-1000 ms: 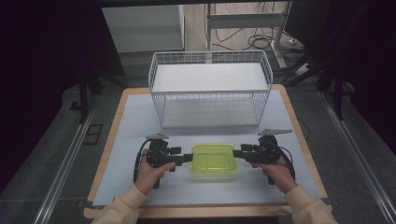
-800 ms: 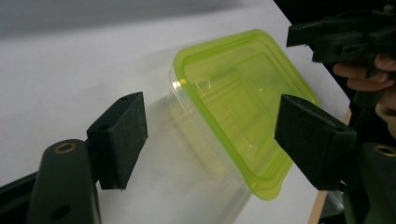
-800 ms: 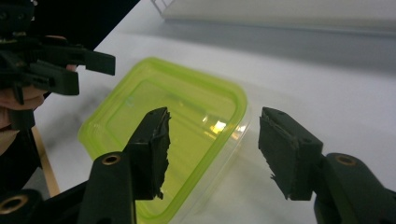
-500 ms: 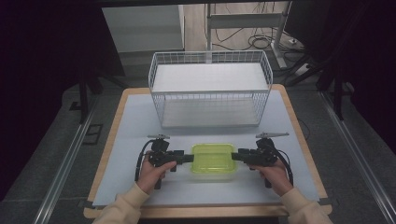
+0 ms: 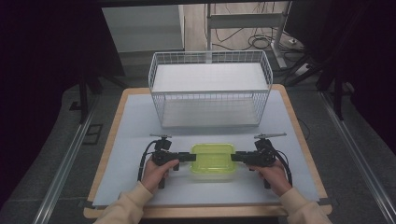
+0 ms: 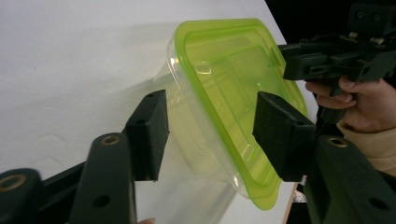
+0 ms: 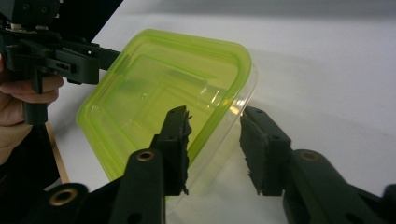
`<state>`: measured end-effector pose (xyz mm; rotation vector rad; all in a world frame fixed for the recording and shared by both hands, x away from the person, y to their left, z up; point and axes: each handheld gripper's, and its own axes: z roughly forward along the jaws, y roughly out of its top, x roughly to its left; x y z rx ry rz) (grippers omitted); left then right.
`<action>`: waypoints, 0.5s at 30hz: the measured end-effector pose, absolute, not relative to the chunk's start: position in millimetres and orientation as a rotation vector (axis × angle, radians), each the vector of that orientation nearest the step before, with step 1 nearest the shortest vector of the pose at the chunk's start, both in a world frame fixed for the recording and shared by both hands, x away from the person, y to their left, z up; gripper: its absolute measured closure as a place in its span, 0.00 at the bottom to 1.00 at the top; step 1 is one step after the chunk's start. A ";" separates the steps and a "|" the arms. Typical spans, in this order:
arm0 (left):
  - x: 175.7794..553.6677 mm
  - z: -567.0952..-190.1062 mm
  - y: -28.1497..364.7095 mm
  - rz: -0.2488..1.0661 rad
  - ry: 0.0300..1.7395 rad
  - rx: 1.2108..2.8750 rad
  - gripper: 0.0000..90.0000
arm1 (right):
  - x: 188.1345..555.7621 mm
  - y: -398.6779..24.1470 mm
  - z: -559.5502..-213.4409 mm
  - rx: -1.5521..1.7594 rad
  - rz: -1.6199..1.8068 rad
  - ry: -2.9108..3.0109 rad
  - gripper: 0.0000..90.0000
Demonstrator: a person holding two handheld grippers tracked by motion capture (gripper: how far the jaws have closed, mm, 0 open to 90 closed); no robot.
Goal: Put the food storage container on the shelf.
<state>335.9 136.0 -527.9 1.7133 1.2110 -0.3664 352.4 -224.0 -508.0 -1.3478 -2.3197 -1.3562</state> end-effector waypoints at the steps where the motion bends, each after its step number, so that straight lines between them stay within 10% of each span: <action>1: 335.8 -528.3 135.7 -0.366 1.209 1.719 0.53 | 352.6 -224.1 -508.5 -1.346 -1.356 -2.311 0.70; 15: 329.5 -523.7 136.1 -0.371 1.183 1.715 0.83 | 352.2 -226.5 -508.3 -1.357 -1.356 -2.171 0.83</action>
